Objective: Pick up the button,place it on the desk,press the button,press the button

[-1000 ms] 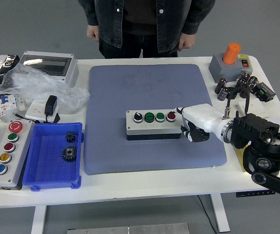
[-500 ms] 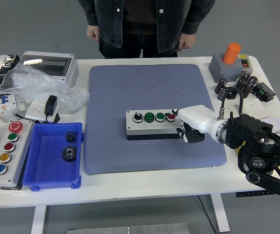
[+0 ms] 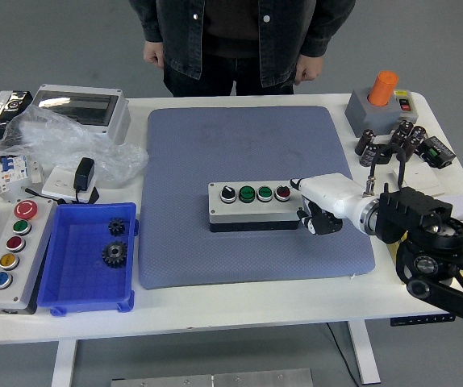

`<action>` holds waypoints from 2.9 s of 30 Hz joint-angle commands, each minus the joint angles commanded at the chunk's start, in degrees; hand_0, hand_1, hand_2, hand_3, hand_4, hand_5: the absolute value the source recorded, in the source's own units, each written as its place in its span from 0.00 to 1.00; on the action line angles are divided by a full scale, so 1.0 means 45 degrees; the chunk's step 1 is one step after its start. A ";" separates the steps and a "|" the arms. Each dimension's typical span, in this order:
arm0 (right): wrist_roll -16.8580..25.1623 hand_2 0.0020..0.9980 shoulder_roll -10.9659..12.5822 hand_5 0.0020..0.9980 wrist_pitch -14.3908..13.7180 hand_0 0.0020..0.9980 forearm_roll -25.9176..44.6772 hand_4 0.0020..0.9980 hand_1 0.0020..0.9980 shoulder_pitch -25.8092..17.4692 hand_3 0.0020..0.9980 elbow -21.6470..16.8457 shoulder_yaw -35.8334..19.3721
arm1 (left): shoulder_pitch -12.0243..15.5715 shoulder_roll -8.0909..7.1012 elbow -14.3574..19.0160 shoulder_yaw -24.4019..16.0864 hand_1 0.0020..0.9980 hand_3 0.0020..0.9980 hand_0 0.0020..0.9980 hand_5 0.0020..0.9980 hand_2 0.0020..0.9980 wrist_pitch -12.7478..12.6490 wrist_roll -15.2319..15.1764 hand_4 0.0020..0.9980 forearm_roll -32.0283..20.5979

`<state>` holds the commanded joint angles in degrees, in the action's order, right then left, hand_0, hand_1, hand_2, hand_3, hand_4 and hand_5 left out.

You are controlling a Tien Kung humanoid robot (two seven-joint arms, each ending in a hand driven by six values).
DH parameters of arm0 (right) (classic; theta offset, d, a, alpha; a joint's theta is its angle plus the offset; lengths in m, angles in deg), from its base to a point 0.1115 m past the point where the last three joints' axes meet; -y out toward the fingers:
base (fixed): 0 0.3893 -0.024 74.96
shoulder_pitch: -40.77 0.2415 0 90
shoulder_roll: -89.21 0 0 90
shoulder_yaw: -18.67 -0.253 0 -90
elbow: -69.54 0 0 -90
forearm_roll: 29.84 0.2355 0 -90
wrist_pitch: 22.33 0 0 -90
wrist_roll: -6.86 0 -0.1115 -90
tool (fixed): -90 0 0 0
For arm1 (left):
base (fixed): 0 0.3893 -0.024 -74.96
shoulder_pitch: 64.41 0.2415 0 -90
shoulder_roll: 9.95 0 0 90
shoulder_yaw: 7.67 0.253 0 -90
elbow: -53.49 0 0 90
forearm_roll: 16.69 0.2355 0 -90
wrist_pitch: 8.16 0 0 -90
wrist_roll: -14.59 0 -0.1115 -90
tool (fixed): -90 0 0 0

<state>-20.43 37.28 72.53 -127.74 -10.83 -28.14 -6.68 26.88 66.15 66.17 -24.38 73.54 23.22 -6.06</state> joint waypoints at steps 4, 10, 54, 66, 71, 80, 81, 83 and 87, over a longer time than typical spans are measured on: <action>0.0012 0.20 -0.0006 0.00 -0.0009 0.35 0.0007 0.39 0.34 0.0022 0.88 0.0052 0.0079 | -0.0035 -0.0016 0.0005 -0.0041 0.72 0.64 0.68 0.42 0.65 -0.0007 -0.0007 0.66 0.0037; 0.0078 0.20 -0.0078 0.00 -0.0048 0.35 0.0070 0.38 0.34 0.0034 0.87 0.0260 0.0170 | -0.0083 -0.0046 0.0020 -0.0113 0.73 0.64 0.68 0.42 0.65 -0.0016 -0.0052 0.66 0.0123; 0.3912 0.89 0.0246 0.46 -0.4393 0.67 0.0180 1.00 0.76 -0.1967 0.95 0.0327 -0.4939 | 0.0062 -0.0004 0.0017 -0.0194 0.73 0.65 0.68 0.43 0.65 0.0164 -0.0014 0.67 0.0141; 0.6488 1.00 -0.0441 0.58 -0.5500 0.94 0.2629 1.00 0.95 -0.3771 1.00 0.1192 -0.7547 | 0.0128 -0.0079 0.0003 -0.0191 0.73 0.65 0.68 0.43 0.65 0.0379 0.0164 0.67 0.0158; 0.7630 1.00 -0.0760 0.66 -0.5783 0.96 0.3928 1.00 0.94 -0.4417 1.00 0.1511 -0.8459 | 0.0138 -0.0119 -0.0002 -0.0132 0.73 0.65 0.68 0.43 0.65 0.0521 0.0291 0.67 0.0140; 0.8909 0.94 -0.1221 0.91 -0.5979 0.94 0.5955 1.00 0.89 -0.5352 0.99 0.1813 -0.9832 | 0.0179 -0.0230 -0.0016 -0.0022 0.73 0.65 0.68 0.43 0.65 0.0892 0.0675 0.67 0.0151; 0.8952 0.94 -0.1229 0.91 -0.6000 0.94 0.6022 1.00 0.89 -0.5448 0.99 0.1791 -1.0015 | 0.0189 -0.0232 -0.0016 -0.0022 0.73 0.65 0.68 0.43 0.65 0.0922 0.0711 0.67 0.0152; 0.8978 0.94 -0.1236 0.91 -0.6021 0.94 0.6061 1.00 0.89 -0.5543 0.99 0.1771 -1.0239 | 0.0193 -0.0227 -0.0013 -0.0003 0.73 0.65 0.68 0.43 0.65 0.0988 0.0771 0.67 0.0154; 0.8914 0.92 -0.1191 0.93 -0.6051 0.92 0.5960 1.00 0.88 -0.5638 0.96 0.1712 -1.0536 | 0.0202 -0.0216 -0.0011 0.0029 0.73 0.66 0.69 0.43 0.66 0.1085 0.0868 0.67 0.0136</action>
<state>19.69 31.92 45.30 -100.92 -36.20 -20.44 -54.09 27.79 65.17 66.12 -24.25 78.42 27.12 -5.44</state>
